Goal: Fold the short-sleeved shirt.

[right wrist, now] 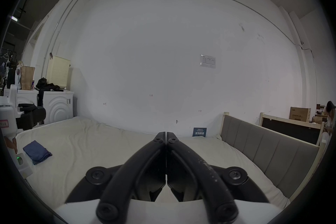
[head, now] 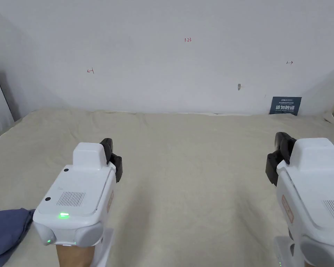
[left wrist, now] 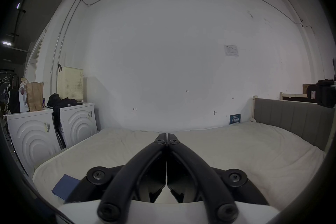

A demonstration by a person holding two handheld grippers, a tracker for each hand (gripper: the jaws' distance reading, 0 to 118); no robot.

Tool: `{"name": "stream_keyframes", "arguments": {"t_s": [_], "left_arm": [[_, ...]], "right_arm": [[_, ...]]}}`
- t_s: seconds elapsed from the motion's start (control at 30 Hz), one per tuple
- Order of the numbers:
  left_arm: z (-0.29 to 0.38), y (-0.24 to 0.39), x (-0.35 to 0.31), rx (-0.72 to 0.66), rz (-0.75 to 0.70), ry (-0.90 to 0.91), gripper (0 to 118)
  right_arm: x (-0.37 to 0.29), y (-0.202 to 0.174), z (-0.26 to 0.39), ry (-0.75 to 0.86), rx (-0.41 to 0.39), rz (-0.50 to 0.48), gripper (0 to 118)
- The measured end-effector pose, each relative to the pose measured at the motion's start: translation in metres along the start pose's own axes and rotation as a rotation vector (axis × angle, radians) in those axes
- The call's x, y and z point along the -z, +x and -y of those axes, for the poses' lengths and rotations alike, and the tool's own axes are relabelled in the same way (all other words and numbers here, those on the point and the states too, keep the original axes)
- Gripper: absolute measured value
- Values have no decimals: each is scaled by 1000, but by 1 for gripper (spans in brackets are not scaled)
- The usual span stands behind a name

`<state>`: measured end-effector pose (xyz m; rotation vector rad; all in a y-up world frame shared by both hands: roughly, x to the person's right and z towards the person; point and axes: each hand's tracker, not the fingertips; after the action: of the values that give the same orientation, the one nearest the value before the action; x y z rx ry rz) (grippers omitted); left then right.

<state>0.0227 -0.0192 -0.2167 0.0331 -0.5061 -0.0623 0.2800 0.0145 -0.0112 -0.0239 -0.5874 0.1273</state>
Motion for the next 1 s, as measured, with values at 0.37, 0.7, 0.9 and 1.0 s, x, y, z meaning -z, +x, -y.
{"name": "stream_keyframes", "arguments": {"t_s": [0.37, 0.7, 0.9, 1.0], "left_arm": [[2, -2, 1, 9, -8, -3, 0], [3, -5, 1, -15, -3, 0, 34], [3, -8, 4, -29, -7, -10, 116], [2, -8, 2, -36, -19, 2, 118]], "right_arm": [[0, -1, 0, 2, -4, -2, 2], [2, 0, 3, -12, -8, 2, 49], [4, 0, 5, -17, 9, 12, 114], [2, 1, 5, -8, 14, 18, 118]]}}
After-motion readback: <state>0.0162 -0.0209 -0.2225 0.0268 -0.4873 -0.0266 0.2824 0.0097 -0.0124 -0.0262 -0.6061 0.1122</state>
